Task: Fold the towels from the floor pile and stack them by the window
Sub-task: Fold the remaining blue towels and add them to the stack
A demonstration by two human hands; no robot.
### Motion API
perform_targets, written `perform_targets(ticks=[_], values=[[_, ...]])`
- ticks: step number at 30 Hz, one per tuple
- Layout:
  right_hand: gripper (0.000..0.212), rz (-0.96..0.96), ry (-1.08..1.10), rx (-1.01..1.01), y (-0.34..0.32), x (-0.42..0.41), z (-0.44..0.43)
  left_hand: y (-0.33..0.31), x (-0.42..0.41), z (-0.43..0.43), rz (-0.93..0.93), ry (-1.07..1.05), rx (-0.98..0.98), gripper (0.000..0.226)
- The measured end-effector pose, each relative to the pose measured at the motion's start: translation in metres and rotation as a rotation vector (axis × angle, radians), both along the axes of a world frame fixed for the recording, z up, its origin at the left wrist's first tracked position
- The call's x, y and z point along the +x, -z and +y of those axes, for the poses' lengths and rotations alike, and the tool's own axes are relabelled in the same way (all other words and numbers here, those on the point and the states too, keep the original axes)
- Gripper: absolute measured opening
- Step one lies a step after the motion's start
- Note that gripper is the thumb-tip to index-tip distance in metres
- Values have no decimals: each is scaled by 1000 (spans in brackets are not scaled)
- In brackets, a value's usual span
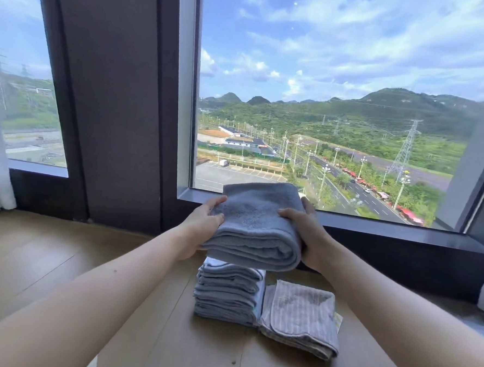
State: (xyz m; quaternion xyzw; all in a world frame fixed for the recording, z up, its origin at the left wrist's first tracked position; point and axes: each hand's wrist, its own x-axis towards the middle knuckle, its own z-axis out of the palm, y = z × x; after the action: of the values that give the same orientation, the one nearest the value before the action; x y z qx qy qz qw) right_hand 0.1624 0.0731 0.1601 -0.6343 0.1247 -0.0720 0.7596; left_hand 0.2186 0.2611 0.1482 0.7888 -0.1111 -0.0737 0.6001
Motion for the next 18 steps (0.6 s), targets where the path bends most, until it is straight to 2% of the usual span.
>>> perform_targets(ticks=[12, 18], values=[[76, 7, 28, 12, 113, 159, -27, 97, 146, -29, -96, -69, 149, 46], [70, 70, 65, -148, 180, 192, -33, 166, 171, -42, -122, -223, 322, 44]])
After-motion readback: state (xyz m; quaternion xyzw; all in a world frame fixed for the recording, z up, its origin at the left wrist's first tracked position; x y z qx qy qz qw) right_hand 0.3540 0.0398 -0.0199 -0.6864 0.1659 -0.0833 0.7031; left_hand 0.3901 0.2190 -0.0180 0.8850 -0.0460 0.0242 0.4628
